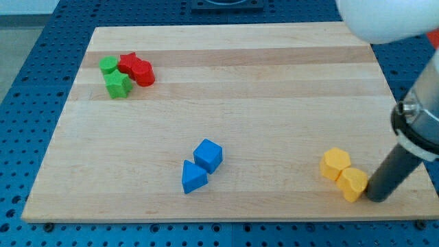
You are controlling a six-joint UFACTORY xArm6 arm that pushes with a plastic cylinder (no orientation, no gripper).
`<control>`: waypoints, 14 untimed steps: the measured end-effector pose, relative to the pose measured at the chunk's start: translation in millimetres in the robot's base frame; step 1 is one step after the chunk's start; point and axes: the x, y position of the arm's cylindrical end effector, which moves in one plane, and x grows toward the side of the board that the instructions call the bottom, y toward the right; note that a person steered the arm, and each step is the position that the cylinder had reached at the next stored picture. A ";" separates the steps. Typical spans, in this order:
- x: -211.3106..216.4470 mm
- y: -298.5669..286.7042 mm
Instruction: Push the yellow heart closer to the blue cube
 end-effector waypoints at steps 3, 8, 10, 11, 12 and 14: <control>-0.3 -66.0; -24.8 -110.4; -36.5 -65.2; -60.6 -58.4; -62.1 -70.4; -62.1 -138.7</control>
